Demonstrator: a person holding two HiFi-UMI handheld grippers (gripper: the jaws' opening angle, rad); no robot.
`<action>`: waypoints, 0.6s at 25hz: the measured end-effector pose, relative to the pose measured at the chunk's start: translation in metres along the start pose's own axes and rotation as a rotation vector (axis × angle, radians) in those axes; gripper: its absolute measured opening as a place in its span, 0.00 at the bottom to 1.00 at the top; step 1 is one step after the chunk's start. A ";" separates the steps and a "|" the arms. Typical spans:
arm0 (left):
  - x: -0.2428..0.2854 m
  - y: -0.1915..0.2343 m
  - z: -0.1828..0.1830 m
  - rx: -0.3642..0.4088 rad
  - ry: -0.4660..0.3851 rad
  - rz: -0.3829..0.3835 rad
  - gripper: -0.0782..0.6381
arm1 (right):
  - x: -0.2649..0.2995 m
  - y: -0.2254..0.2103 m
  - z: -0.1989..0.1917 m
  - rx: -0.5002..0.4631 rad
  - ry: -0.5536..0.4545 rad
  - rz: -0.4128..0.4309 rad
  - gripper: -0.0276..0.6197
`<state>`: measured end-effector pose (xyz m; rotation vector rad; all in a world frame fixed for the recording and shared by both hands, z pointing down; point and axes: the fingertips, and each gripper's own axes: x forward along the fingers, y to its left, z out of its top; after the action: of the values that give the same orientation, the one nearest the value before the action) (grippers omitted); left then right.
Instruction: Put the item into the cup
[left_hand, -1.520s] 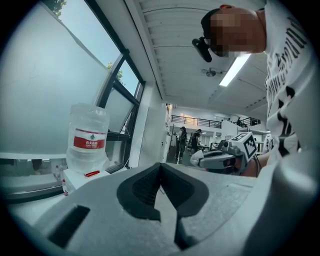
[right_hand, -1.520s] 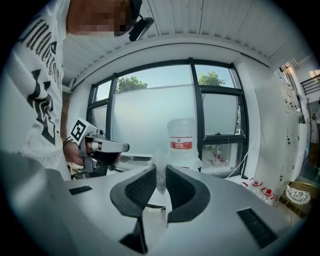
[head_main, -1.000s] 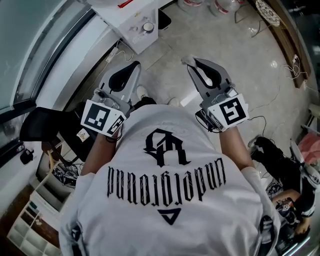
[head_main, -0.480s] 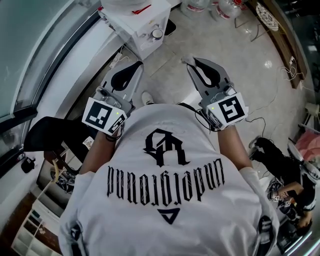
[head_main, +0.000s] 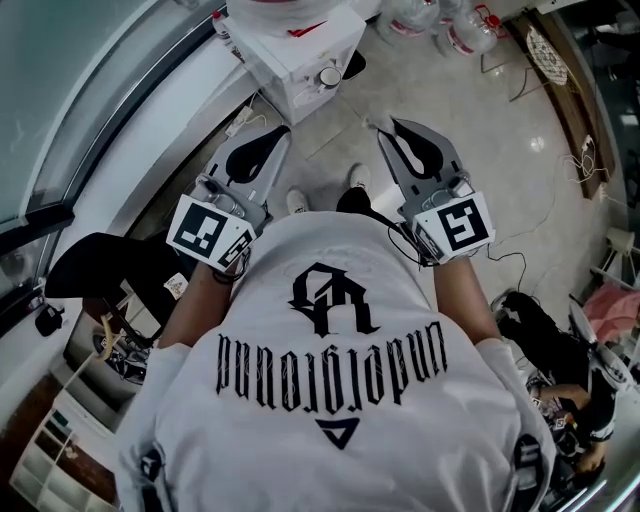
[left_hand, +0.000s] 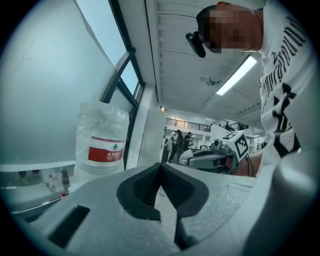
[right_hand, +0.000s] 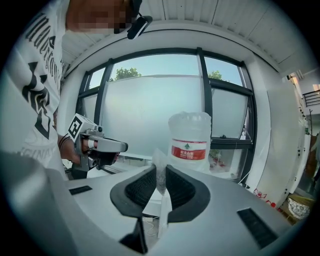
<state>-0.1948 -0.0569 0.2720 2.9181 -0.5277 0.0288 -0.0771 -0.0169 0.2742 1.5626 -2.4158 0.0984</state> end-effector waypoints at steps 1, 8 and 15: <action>0.002 0.002 0.000 -0.004 -0.001 0.009 0.13 | 0.002 -0.004 0.000 -0.002 -0.001 0.008 0.14; 0.033 0.010 0.003 -0.007 0.007 0.083 0.13 | 0.015 -0.047 -0.005 0.006 -0.006 0.075 0.14; 0.083 0.009 0.000 -0.009 0.019 0.156 0.13 | 0.017 -0.101 -0.008 -0.011 -0.009 0.152 0.14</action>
<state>-0.1201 -0.0939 0.2779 2.8581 -0.7485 0.0741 0.0091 -0.0723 0.2778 1.3753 -2.5349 0.1066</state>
